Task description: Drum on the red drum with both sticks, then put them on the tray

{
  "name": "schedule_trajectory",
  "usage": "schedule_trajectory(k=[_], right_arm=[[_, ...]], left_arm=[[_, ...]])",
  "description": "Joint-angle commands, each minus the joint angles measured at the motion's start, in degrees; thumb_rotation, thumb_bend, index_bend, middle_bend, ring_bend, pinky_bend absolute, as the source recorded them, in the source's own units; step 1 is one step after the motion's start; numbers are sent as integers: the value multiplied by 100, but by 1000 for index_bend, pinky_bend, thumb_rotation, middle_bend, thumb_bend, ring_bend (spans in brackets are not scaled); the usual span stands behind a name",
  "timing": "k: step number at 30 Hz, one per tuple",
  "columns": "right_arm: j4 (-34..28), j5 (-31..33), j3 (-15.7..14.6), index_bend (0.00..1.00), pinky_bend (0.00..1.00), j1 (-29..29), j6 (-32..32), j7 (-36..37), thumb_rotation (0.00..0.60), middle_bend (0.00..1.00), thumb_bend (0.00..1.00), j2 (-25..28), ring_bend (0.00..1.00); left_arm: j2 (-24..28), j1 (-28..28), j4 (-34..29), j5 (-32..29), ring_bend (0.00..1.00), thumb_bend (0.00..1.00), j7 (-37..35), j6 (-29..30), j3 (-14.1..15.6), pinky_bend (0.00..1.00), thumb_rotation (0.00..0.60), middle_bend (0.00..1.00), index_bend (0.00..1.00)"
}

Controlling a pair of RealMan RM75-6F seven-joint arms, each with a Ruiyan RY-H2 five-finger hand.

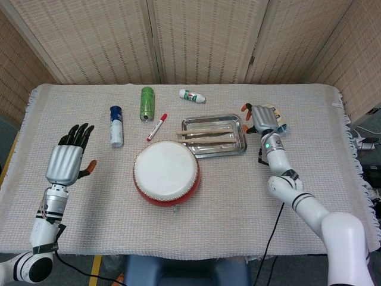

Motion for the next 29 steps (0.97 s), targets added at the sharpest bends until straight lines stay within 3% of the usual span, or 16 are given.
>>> schedule_trajectory(k=[1,5,8,11,18,29], right_arm=[[-1970,-540,-343,339,428,-1106,1311,-16,600,431,268,1305,308],[-3244,-1019,-692,343,418,-1894,2231,9,600,399,269,2140,273],[-3824,-1367,-937,331,368,-2382,2801,159,600,359,268,2552,223],[-4309,-1813,-1305,229,271,-2921,3369,350,600,278,268,2961,128],[-4843,-2537,-1936,26,121,-3847,4420,679,600,130,268,3410,0],[-5207,-3069,-2371,20,94,-4721,5459,794,600,116,268,3593,0]], left_arm=[[106,139,43,138,17,319,-208,61,65,224,600,32,0],[226,378,143,365,23,323,-466,215,192,220,600,46,7],[274,561,194,494,25,325,-661,315,300,217,600,50,24],[336,804,245,621,25,326,-857,422,462,208,600,53,35],[354,1364,357,973,25,326,-1187,813,809,191,600,53,35],[156,2179,611,1579,25,326,-1505,1622,1152,187,600,52,35]])
